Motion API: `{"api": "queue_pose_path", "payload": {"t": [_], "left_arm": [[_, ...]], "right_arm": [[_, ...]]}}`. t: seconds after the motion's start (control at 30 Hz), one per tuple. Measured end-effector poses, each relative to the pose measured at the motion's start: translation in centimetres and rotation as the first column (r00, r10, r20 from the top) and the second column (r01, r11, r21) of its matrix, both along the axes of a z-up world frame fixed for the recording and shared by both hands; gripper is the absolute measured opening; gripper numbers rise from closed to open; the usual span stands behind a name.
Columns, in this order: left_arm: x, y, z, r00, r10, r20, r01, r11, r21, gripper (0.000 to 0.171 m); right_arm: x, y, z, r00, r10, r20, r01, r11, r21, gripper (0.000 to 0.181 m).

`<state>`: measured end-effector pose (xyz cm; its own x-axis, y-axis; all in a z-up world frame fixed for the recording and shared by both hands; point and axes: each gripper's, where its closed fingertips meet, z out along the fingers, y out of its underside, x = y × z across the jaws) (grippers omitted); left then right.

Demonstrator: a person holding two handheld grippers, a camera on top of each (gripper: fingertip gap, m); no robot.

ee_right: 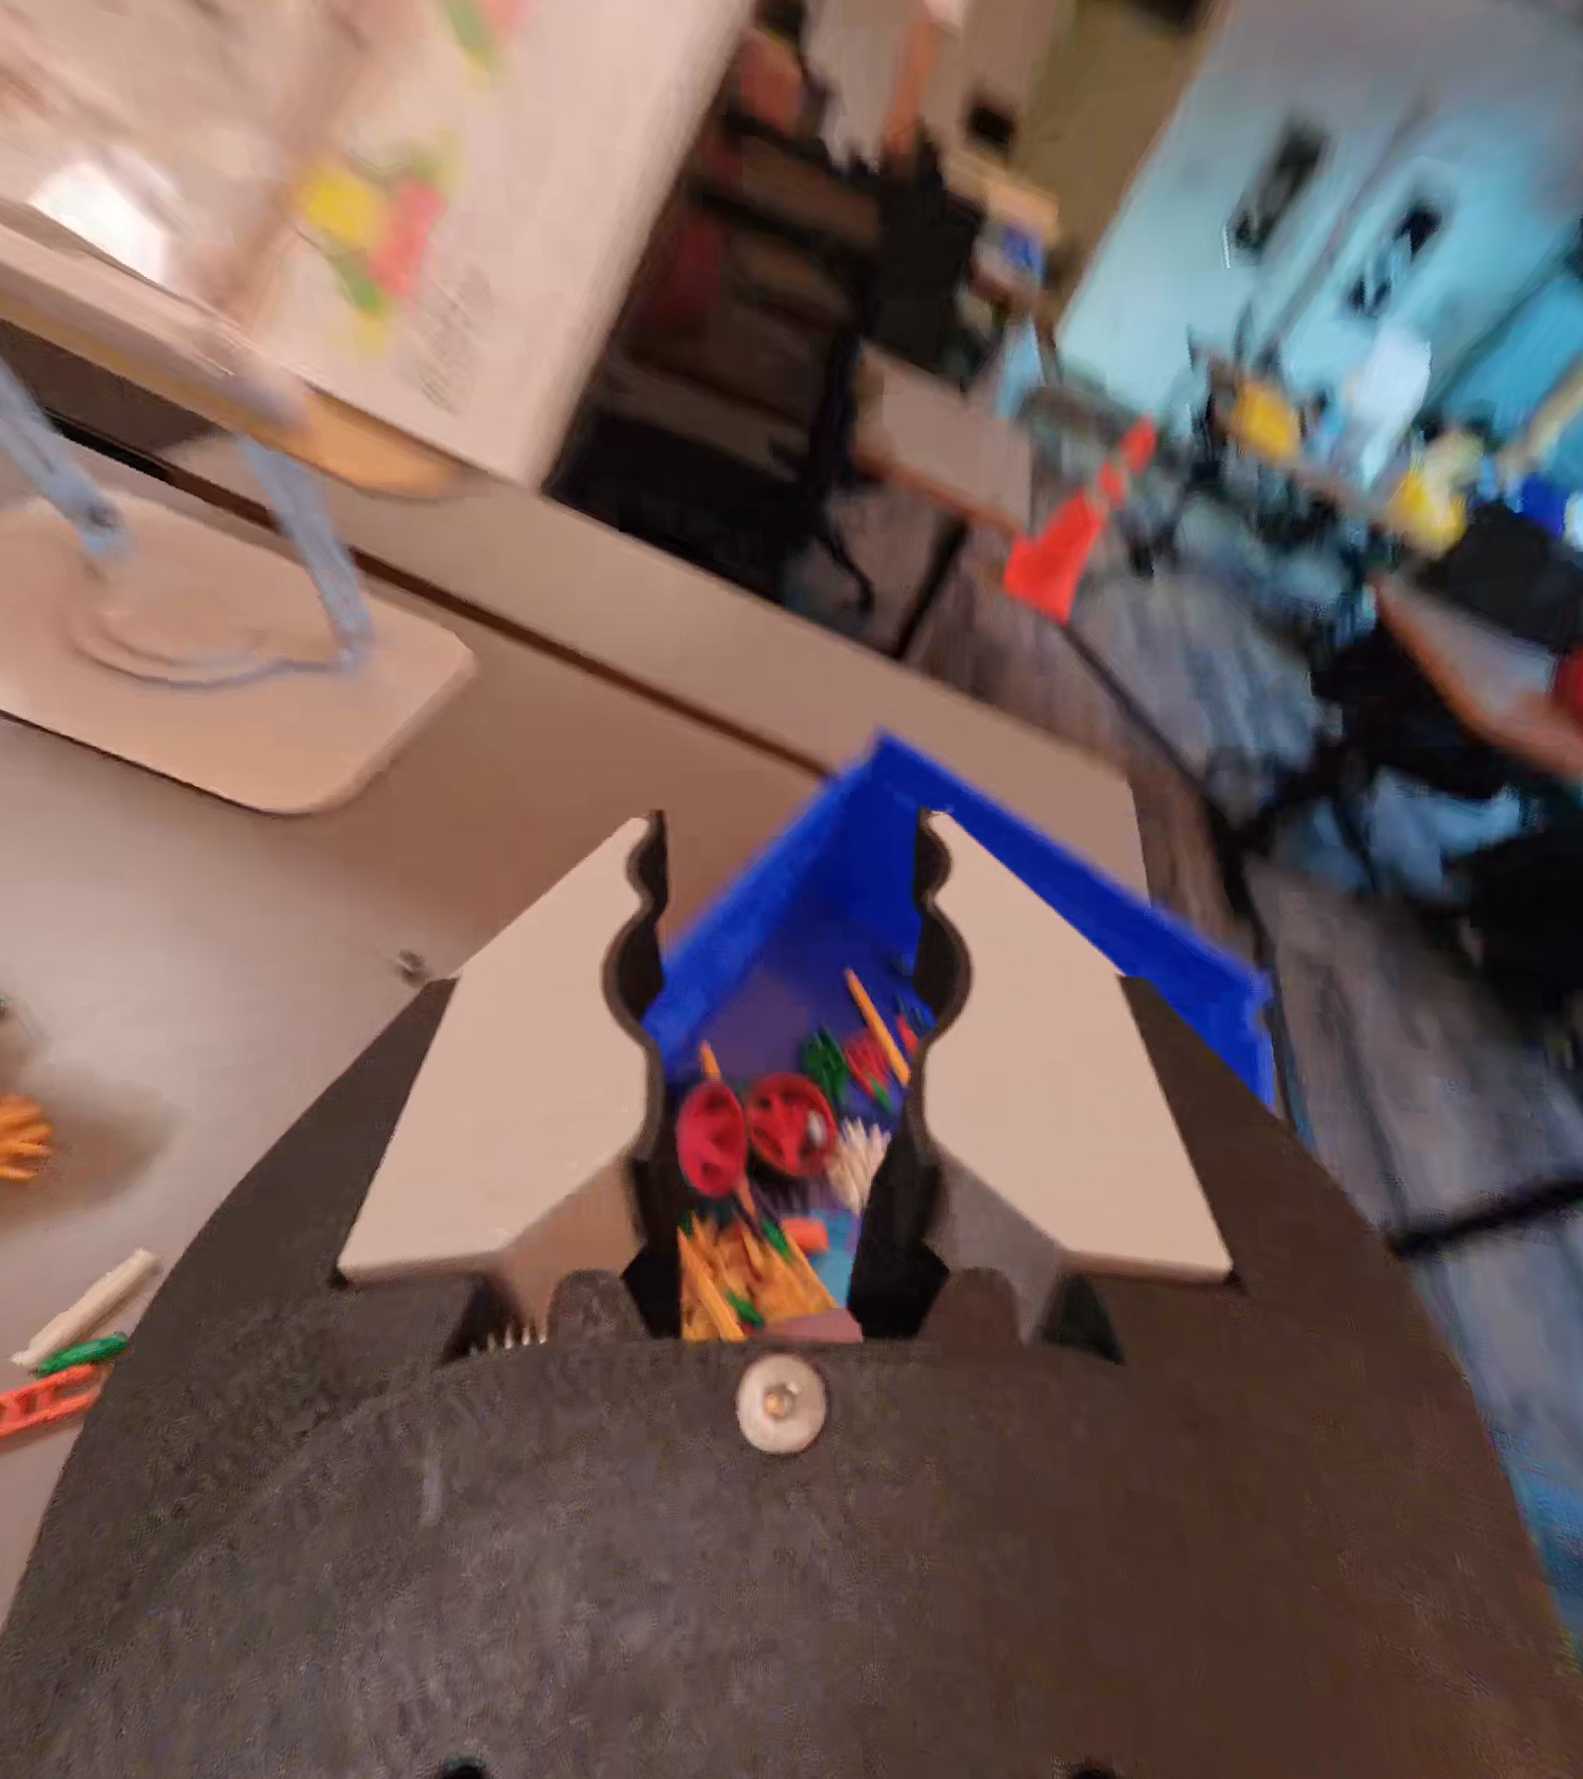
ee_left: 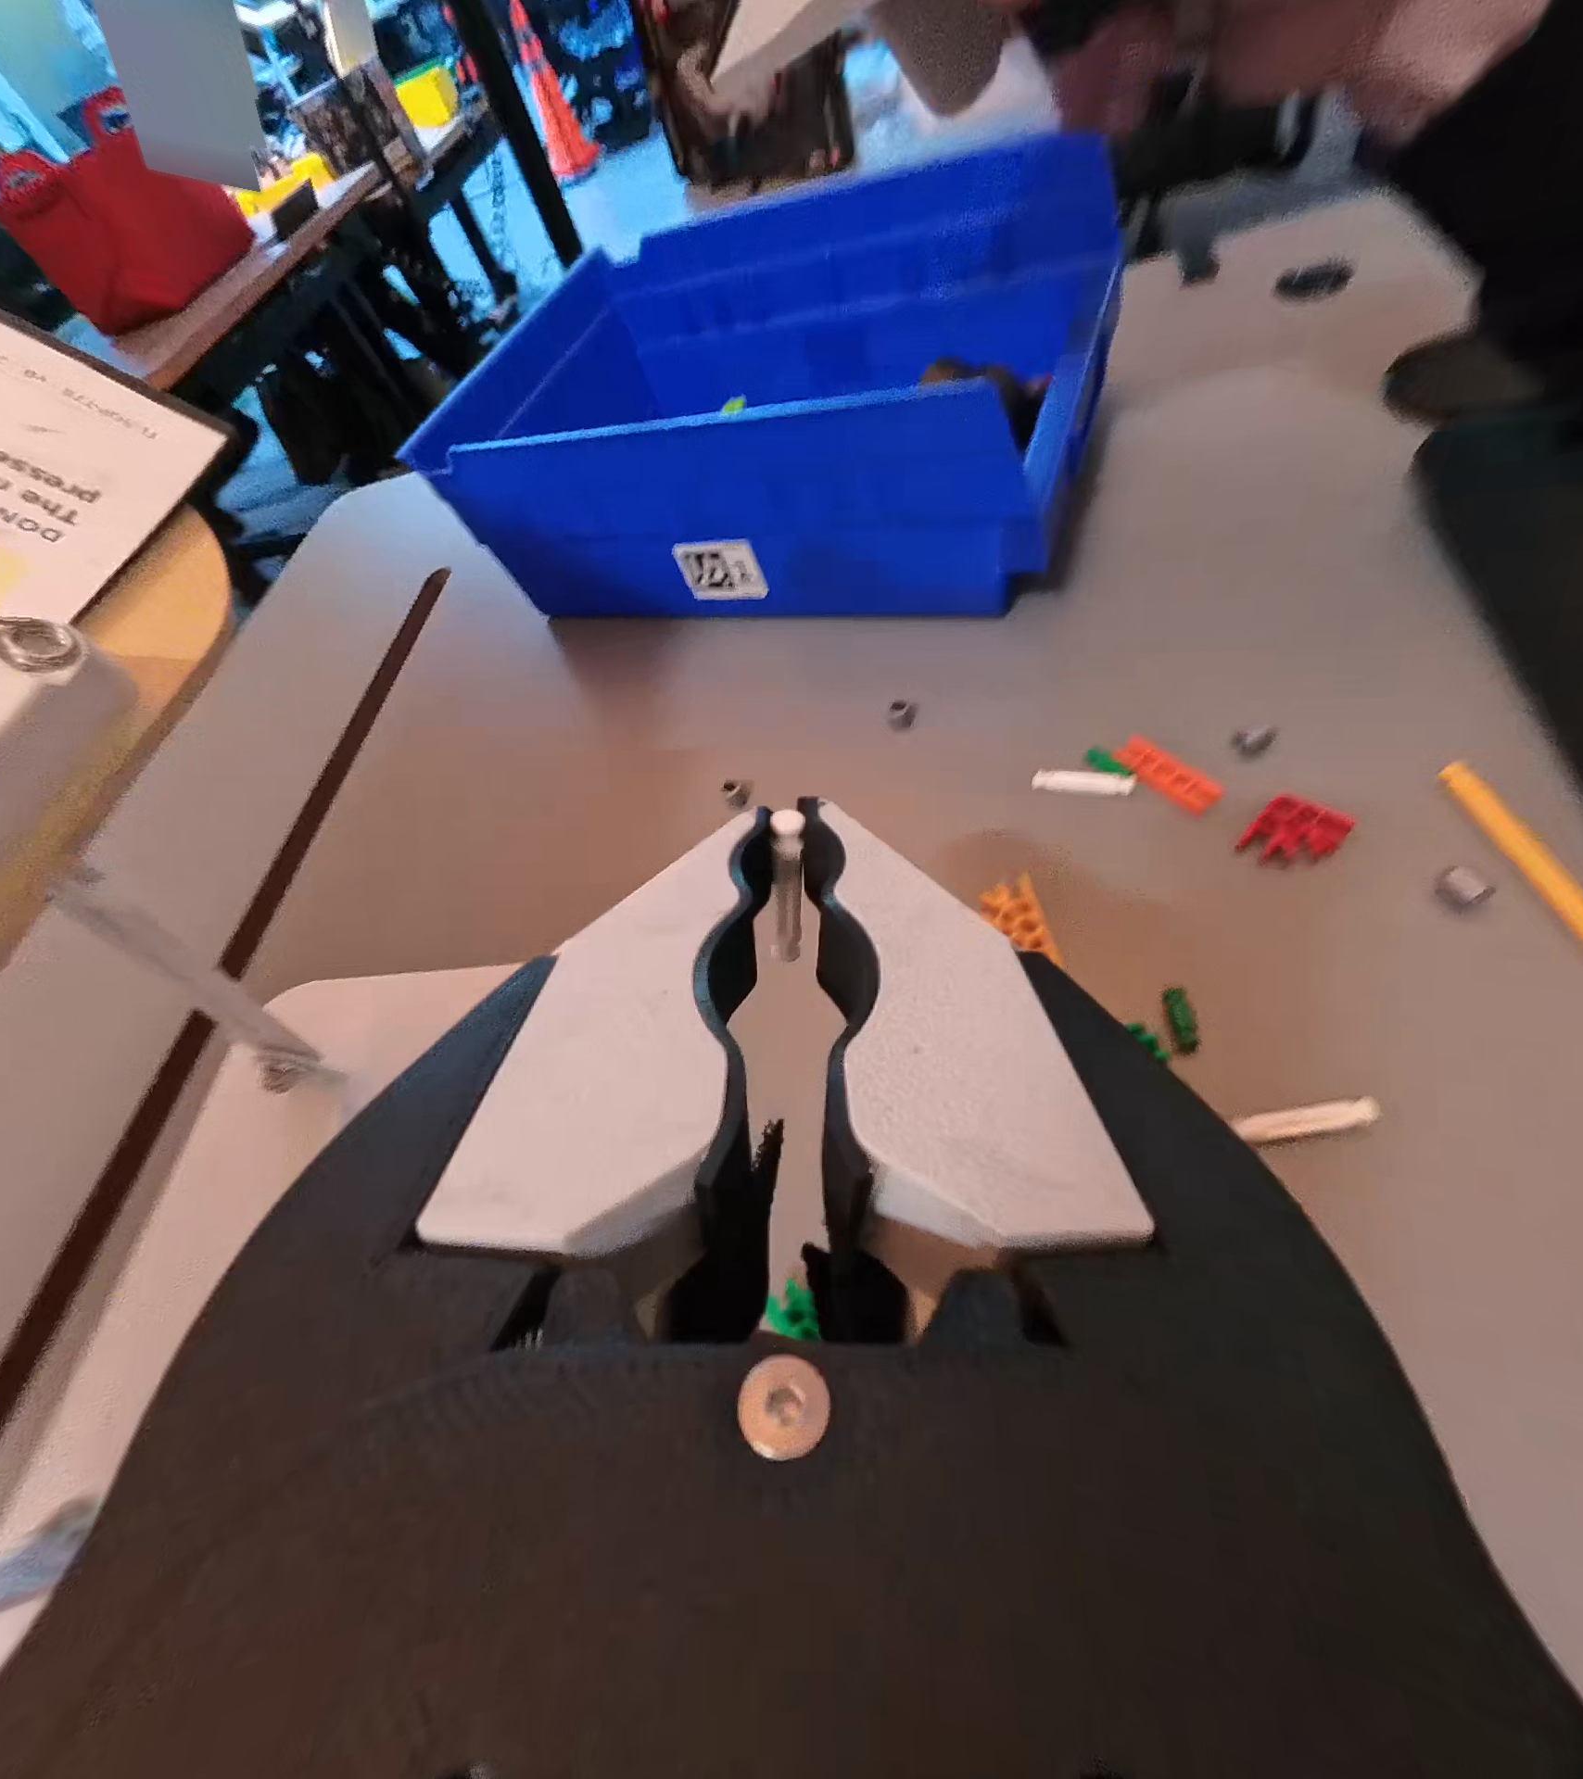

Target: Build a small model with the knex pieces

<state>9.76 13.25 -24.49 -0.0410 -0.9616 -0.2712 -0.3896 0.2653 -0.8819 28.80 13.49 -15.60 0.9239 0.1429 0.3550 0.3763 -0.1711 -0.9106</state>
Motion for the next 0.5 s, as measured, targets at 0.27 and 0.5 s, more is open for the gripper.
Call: {"api": "queue_pose_path", "payload": {"t": [0.27,0.5], "left_arm": [[-0.8,-1.7,7.8,0.890,-0.045,0.454,0.230,0.904,-0.362,0.003],[-1.2,-3.5,9.4,0.827,-0.087,0.555,0.332,0.873,-0.357,0.003]], "right_arm": [[-19.9,-1.9,-3.4,0.780,0.608,-0.149,-0.624,0.773,-0.116,0.032],[-23.9,-2.1,-1.5,0.631,0.696,-0.341,-0.726,0.685,0.054,0.003]]}}
